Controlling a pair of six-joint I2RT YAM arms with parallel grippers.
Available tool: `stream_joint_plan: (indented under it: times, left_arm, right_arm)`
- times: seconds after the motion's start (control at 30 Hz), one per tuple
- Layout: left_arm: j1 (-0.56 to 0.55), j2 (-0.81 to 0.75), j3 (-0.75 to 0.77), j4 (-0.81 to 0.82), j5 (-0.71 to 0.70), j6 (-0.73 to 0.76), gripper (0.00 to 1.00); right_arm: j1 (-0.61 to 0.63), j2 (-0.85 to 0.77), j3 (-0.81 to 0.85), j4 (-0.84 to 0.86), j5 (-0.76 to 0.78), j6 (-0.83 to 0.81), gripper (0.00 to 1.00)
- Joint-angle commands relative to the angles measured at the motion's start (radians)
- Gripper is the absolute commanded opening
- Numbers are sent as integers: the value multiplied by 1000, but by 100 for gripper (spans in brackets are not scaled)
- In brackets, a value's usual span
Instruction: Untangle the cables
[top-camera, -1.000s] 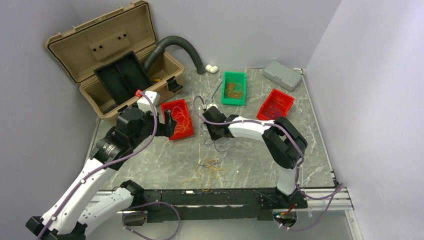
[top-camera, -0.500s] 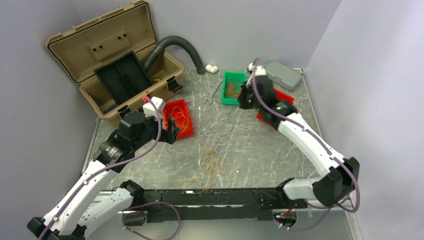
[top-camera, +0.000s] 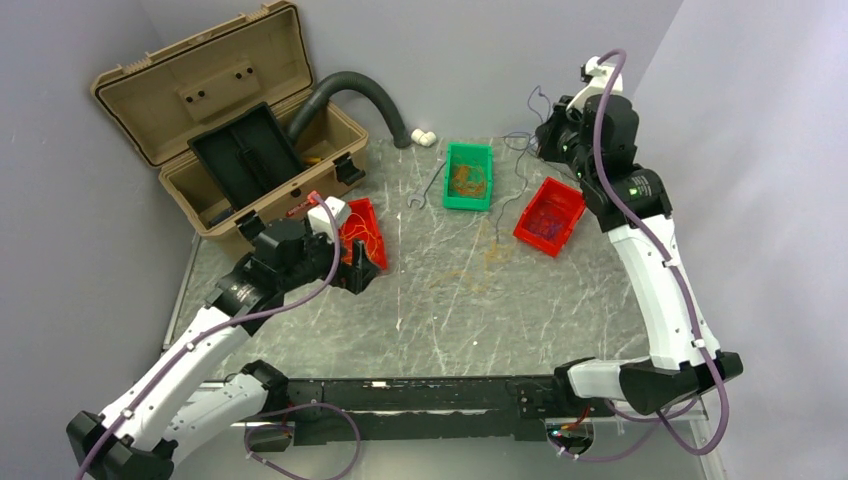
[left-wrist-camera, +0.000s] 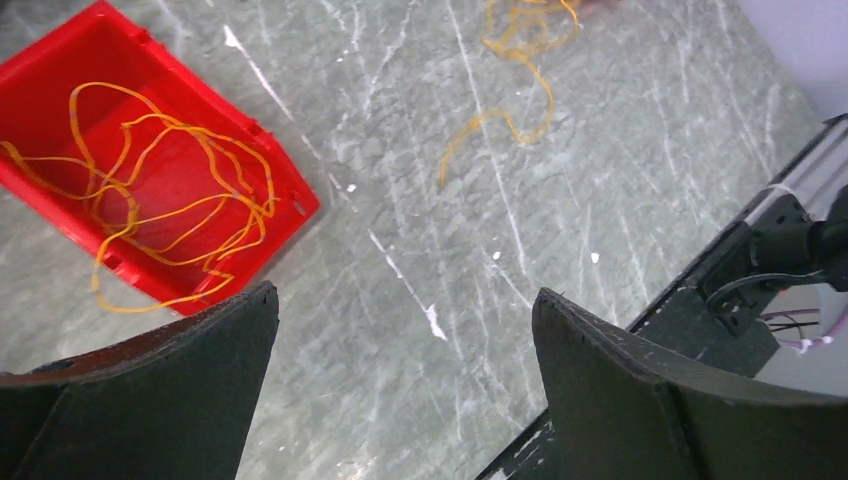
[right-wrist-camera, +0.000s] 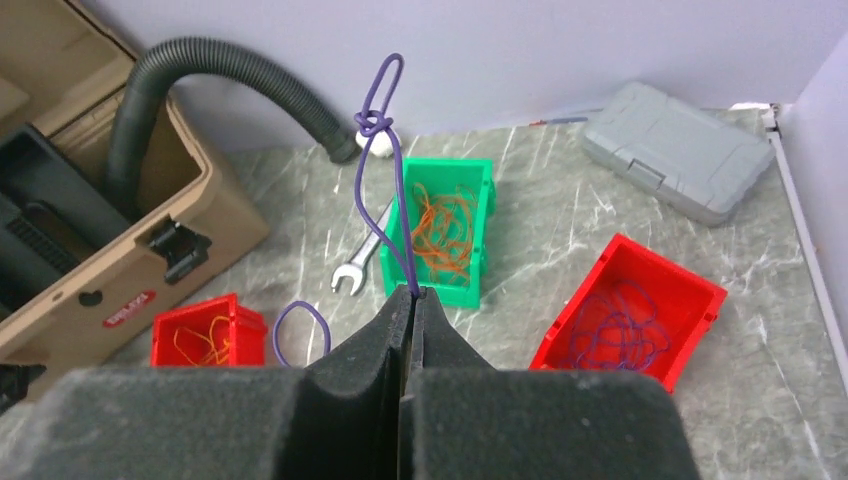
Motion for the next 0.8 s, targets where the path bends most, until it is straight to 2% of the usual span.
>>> stream_joint_plan:
  times: [0.0, 0.07, 0.27, 0.43, 0.53, 0.63, 0.67, 0.77]
  left_arm:
    - [-19, 39, -47, 180, 129, -98, 99]
    - [-61, 71, -75, 272, 117, -128, 99]
    - [-234, 188, -90, 506, -74, -99, 99]
    - [-280, 256, -76, 617, -114, -74, 99]
    - [-293, 302, -157, 869, -99, -32, 99]
    - [-299, 387, -270, 1209, -90, -13, 99]
    - [-299, 425, -267, 1273, -88, -18, 99]
    - [-305, 561, -188, 1326, -53, -29, 99]
  right_arm:
    - [-18, 17, 80, -15, -25, 20, 0]
    - [-18, 25, 111, -16, -52, 30, 0]
    - [-19, 50, 208, -63, -144, 53, 0]
    - [-19, 49, 309, -113, -230, 75, 0]
    - [-19, 29, 332, -103, -293, 103, 0]
    - [-19, 9, 330, -73, -345, 134, 0]
    - [-19, 8, 332, -71, -357, 140, 0]
    - [-20, 9, 351, -73, -374, 151, 0]
